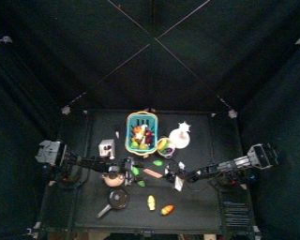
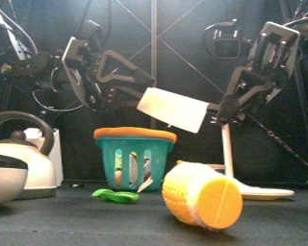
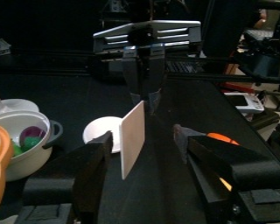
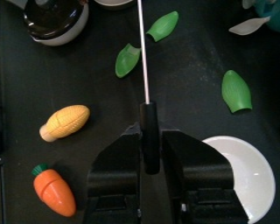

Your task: Regrasp cleaver

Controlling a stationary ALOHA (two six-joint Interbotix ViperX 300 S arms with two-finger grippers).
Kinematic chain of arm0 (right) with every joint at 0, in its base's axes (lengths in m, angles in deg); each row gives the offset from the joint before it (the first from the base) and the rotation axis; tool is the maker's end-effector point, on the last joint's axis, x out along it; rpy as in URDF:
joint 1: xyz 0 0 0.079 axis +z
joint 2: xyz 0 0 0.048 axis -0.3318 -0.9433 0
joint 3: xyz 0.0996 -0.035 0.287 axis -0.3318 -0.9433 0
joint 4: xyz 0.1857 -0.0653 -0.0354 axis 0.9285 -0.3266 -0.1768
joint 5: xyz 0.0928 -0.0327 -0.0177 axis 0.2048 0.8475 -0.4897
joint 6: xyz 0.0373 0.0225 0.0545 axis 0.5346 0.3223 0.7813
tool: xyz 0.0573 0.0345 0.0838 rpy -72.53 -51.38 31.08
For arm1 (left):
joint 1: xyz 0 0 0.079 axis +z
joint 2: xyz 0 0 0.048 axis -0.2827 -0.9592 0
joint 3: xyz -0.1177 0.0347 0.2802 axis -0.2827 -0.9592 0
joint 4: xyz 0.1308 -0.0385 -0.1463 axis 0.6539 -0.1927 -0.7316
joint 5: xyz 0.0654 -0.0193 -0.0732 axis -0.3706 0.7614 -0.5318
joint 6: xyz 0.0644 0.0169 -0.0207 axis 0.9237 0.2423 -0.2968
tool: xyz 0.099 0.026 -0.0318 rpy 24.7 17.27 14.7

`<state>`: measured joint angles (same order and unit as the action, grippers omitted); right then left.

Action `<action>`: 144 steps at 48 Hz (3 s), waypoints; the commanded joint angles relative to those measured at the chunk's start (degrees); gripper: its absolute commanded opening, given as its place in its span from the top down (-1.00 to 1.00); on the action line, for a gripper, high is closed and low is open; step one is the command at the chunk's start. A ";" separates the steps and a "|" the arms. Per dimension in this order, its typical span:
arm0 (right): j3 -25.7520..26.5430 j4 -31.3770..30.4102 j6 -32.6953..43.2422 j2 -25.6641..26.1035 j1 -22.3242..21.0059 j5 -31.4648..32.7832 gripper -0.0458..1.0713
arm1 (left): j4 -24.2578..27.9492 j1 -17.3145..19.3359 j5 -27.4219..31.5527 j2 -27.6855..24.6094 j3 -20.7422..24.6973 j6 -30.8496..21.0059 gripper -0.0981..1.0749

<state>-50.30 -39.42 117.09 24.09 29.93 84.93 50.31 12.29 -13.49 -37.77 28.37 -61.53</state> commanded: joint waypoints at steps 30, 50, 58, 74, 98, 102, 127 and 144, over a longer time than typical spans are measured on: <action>6.77 8.35 -0.09 -5.45 7.12 -1.93 0.23 | 1.41 -6.86 19.60 9.14 -0.79 -1.67 -0.78; 7.91 10.55 -0.35 -4.48 8.61 5.45 0.23 | 0.79 -9.05 31.46 9.23 2.81 -1.85 -0.78; 8.17 10.72 -0.35 -3.43 8.79 5.80 0.23 | 0.79 -8.96 31.38 9.23 2.64 -1.85 -0.78; 9.14 16.26 -0.35 -4.48 11.25 5.71 0.22 | 0.88 -8.96 31.46 9.76 2.29 -1.49 -0.78; 10.81 23.47 -0.44 -1.76 14.24 6.77 0.21 | 0.97 -8.35 31.46 11.07 1.49 -1.41 -0.78; 11.34 23.99 -0.44 -0.88 14.85 8.35 0.21 | 0.97 -8.17 31.46 11.07 1.32 -1.41 -0.78; 18.46 47.72 -22.50 3.43 16.52 26.19 0.20 | 1.05 -7.65 31.46 11.07 1.32 -1.32 -0.78; 23.82 61.44 -55.28 -3.25 9.84 29.88 0.19 | 0.88 -8.26 31.38 11.69 0.53 -1.58 -0.78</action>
<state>-27.36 22.98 62.42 20.31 40.56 119.91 51.27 4.38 18.33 -27.49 28.46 -63.03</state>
